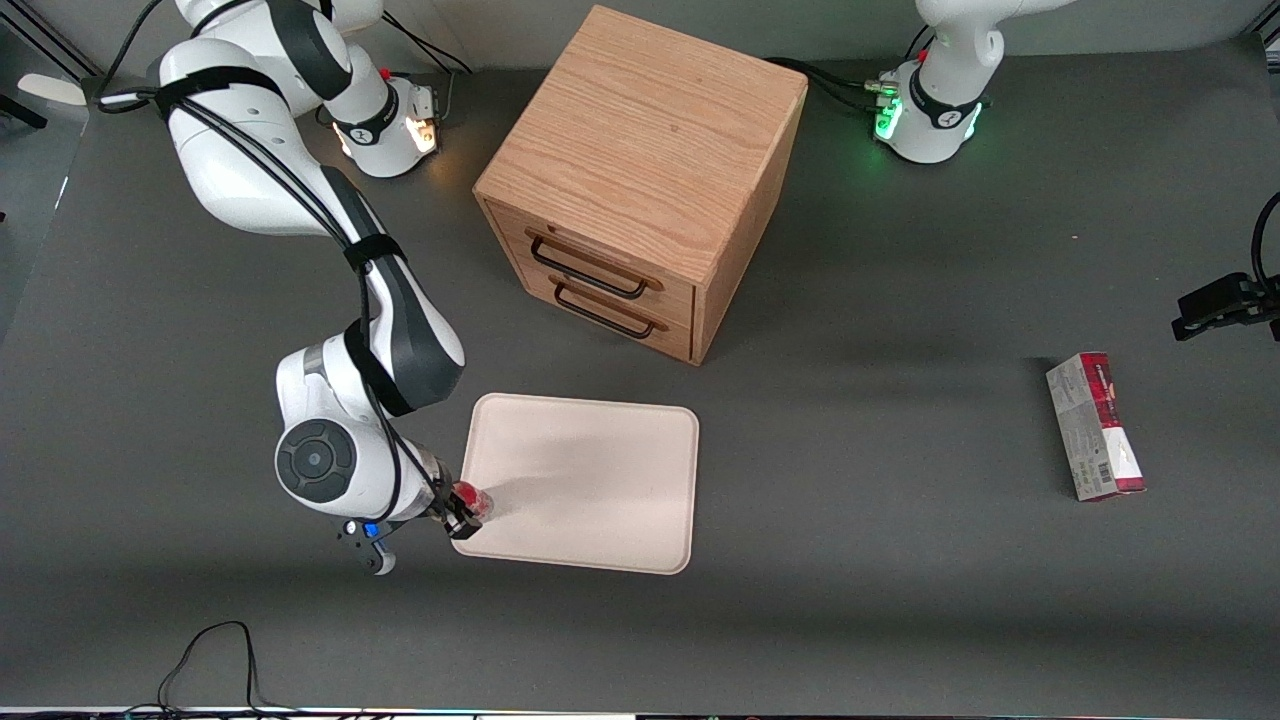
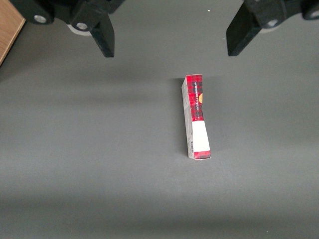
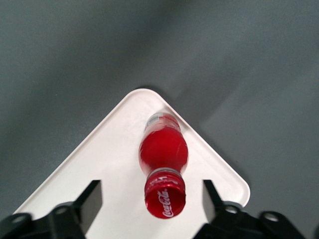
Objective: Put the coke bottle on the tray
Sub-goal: 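Open the right gripper to release the bottle on the tray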
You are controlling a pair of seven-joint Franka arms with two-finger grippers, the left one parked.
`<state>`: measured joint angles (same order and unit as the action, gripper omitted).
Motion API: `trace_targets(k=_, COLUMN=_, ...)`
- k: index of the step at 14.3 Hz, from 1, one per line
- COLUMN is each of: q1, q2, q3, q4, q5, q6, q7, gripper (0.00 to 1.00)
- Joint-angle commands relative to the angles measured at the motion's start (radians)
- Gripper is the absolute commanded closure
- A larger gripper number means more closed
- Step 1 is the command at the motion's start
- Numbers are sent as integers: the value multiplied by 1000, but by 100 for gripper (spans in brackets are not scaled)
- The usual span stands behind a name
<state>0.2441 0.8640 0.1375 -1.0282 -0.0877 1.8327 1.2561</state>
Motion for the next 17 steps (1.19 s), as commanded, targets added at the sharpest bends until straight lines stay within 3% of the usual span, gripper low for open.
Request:
trace_targets(k=1, q1=4, q2=13, q3=2, q4=26, q5=-12, q6=2, q7=23, gripper=0)
trace_targets(k=8, q1=-2, q2=-14, q3=1, q4=23, q5=-15, q6=-16, q7=-12, gripper=0)
trace_targets(k=14, q1=-19, q2=-143, q3=-4, q4=-15, q5=-7, q6=-214, q7=-260, gripper=0)
trace_targets(k=17, q1=-68, q2=-297, q3=-6, q4=-168, q5=-3, q6=-234, q7=-413, gripper=0)
